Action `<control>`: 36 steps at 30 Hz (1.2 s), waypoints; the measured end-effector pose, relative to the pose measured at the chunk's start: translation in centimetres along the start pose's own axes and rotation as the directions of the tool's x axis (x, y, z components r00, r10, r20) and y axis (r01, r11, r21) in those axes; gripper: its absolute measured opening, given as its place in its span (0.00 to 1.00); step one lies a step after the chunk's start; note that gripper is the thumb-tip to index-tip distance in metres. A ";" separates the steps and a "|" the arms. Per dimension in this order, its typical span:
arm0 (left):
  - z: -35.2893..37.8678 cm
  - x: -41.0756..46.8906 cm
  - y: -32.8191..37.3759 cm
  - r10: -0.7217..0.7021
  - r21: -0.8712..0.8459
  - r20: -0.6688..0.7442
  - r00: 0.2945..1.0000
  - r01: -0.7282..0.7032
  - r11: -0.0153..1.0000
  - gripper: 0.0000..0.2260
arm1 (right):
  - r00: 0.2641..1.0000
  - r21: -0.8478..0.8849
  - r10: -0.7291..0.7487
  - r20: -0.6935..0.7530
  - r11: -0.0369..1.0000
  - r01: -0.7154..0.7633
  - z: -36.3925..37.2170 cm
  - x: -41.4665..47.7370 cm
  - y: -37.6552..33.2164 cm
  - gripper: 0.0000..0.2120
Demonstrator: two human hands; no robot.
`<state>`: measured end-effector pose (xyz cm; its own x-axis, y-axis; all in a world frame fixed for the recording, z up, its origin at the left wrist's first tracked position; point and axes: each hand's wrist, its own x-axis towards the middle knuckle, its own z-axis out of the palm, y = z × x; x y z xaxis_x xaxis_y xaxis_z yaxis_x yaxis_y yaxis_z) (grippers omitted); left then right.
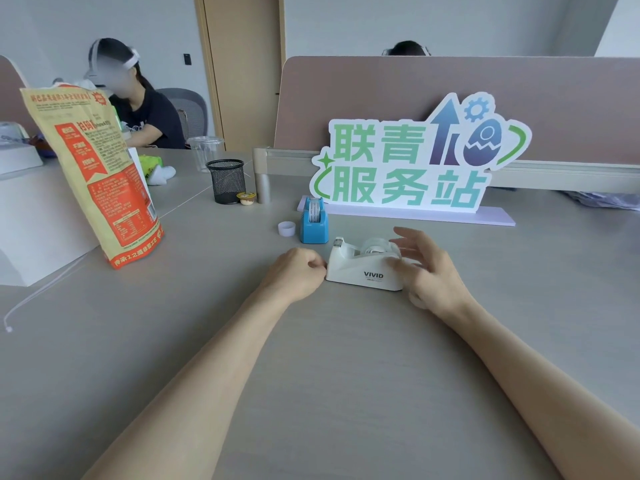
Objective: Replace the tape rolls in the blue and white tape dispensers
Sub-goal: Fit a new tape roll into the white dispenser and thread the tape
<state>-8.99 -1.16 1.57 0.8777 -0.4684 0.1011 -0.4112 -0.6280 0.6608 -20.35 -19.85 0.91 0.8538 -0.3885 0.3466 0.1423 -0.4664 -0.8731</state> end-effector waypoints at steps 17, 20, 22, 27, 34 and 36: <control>2.0 -1.1 0.5 0.199 -0.241 0.072 0.977 -0.176 0.954 0.22 | 0.993 0.192 0.117 -0.025 0.975 -0.110 -0.2 -0.5 -1.1 0.20; 2.2 -1.0 0.3 0.237 -0.213 0.108 0.966 -0.210 0.954 0.31 | 0.992 0.198 0.123 -0.015 0.973 -0.117 -0.4 -0.5 -1.1 0.19; 2.2 -0.8 0.0 0.244 -0.197 0.115 0.963 -0.219 0.956 0.35 | 0.994 0.182 0.110 0.010 0.977 -0.110 -0.4 -0.5 -1.0 0.18; 2.6 -0.8 0.1 0.291 -0.111 0.123 0.949 -0.278 0.954 0.42 | 0.998 -0.050 0.023 0.052 0.999 -0.020 -0.2 -0.9 -0.8 0.18; 3.4 0.1 0.3 0.269 -0.159 0.129 0.954 -0.248 0.956 0.34 | 0.999 -0.148 0.012 0.040 0.989 -0.006 -0.1 -0.3 0.0 0.17; 3.7 0.6 0.7 0.256 -0.148 0.135 0.957 -0.236 0.961 0.32 | 0.999 -0.140 0.036 0.034 0.990 -0.031 0.0 0.3 0.5 0.17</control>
<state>-9.64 -4.14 -0.64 0.7018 -0.6929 0.1650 -0.5655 -0.4011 0.7207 -20.03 -20.20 0.61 0.8748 -0.3777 0.3035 0.0448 -0.5606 -0.8269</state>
